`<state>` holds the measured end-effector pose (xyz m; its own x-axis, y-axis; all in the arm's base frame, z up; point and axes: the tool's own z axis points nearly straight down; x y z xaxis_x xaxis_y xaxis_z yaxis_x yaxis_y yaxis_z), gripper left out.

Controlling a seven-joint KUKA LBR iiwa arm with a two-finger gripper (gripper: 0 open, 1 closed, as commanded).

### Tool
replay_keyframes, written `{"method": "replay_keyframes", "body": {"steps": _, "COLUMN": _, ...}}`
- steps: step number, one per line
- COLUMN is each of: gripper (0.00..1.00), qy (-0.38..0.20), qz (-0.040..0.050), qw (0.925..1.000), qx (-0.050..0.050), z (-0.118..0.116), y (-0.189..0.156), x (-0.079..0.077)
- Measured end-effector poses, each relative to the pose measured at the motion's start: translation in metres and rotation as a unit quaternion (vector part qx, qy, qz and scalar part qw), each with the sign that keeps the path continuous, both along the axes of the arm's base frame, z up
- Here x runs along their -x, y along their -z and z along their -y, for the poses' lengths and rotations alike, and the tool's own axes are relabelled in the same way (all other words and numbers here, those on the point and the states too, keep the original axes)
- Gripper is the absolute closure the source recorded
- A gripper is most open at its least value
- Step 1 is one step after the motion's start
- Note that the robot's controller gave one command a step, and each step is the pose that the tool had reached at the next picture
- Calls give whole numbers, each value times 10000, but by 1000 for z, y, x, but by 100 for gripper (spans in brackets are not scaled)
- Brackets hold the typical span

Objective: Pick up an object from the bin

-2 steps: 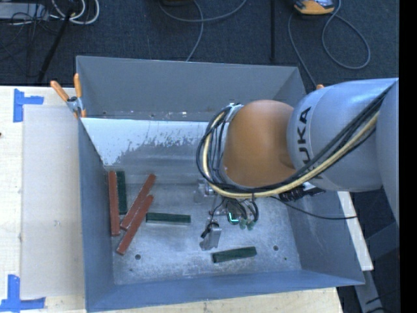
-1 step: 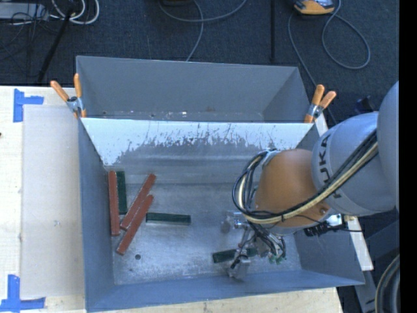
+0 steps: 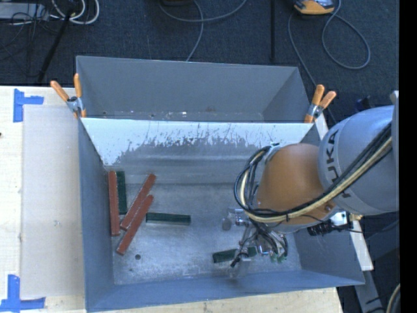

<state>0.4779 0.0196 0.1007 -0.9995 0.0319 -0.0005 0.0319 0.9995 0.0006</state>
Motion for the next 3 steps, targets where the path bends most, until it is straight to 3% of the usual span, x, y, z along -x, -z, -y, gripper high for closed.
{"method": "replay_keyframes", "body": {"steps": 1, "gripper": 0, "qy": 496, "qz": -5, "qw": 9988, "qx": 1, "z": 6, "y": -3, "x": 1}}
{"method": "replay_keyframes", "body": {"steps": 2, "gripper": 0, "qy": 893, "qz": 19, "qw": 9960, "qx": -2, "z": 2, "y": 31, "x": 1}}
{"method": "replay_keyframes", "body": {"steps": 3, "gripper": 0, "qy": 905, "qz": 18, "qw": 9959, "qx": -1, "z": 2, "y": 31, "x": 0}}
